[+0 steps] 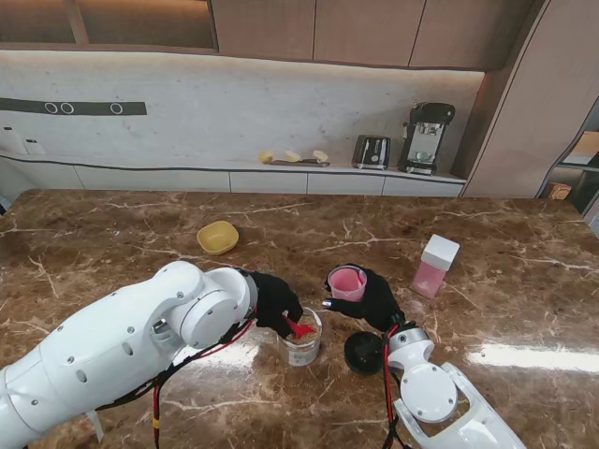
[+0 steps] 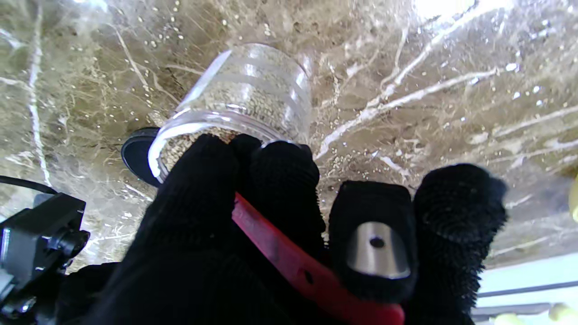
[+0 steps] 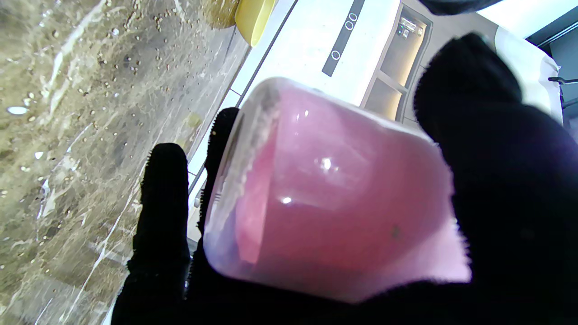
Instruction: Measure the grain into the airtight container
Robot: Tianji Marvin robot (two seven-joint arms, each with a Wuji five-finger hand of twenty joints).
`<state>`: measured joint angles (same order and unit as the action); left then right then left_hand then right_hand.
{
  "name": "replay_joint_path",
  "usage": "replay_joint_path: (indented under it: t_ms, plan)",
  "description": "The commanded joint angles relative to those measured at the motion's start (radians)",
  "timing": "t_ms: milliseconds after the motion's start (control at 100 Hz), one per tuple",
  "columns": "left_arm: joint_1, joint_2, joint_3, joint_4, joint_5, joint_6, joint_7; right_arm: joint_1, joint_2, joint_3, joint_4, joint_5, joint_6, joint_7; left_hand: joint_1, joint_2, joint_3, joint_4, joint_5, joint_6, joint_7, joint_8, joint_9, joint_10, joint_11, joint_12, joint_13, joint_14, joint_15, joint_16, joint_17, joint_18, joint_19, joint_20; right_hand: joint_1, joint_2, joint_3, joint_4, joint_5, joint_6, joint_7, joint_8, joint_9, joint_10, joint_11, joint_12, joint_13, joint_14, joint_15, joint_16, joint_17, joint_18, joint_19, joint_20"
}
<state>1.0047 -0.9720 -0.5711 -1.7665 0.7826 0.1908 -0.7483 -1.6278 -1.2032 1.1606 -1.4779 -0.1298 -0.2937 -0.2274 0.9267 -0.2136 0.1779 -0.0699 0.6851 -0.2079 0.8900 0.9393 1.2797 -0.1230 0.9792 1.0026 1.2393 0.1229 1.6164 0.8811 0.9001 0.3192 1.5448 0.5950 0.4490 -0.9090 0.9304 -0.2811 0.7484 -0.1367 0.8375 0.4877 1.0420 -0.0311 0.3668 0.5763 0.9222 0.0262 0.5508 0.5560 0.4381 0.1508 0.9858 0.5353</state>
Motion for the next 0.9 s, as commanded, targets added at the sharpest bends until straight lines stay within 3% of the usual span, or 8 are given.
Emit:
replay_joint_path:
  t_ms: [0, 490, 890]
  plan:
    - [-0.008, 0.006, 0.007, 0.02, -0.013, 0.012, -0.012, -0.006, -0.003, 0.0, 0.005, 0.005, 0.005, 0.01, 0.028, -0.015, 0.081, 0.001, 0.001, -0.122, 0.012, 0.014, 0.072, -0.025, 0.009, 0.014, 0.03, 0.0, 0.077, -0.006, 0.004, 0.015, 0.086, 0.005, 0.028, 0.232, 0.166, -0.017, 0.08, -0.154, 0.036, 0.008, -0.019, -0.025, 0.002, -0.014, -0.011, -0.02, 0.001, -0.007, -0.005, -0.005, -0.008, 0.018]
    - [-0.043, 0.016, 0.015, 0.071, -0.241, 0.144, -0.027, -0.004, -0.004, -0.001, 0.009, 0.004, 0.007, 0.005, 0.032, -0.011, 0.08, 0.001, -0.002, -0.115, 0.01, 0.02, 0.071, -0.022, 0.008, 0.02, 0.03, 0.002, 0.077, -0.004, 0.002, 0.018, 0.091, 0.009, 0.033, 0.233, 0.166, -0.016, 0.079, -0.153, 0.036, 0.008, -0.021, -0.026, 0.003, -0.015, -0.012, -0.02, 0.002, -0.007, -0.007, -0.007, -0.011, 0.019]
    - [-0.045, 0.017, -0.001, 0.082, -0.328, 0.204, -0.031, -0.002, -0.005, -0.001, 0.012, 0.003, 0.009, 0.005, 0.039, -0.007, 0.072, 0.002, -0.006, -0.105, 0.012, 0.018, 0.069, -0.019, 0.008, 0.022, 0.03, 0.005, 0.077, -0.003, 0.0, 0.022, 0.093, 0.011, 0.035, 0.232, 0.166, -0.016, 0.079, -0.153, 0.036, 0.008, -0.021, -0.026, 0.003, -0.015, -0.012, -0.021, 0.002, -0.007, -0.008, -0.007, -0.014, 0.02]
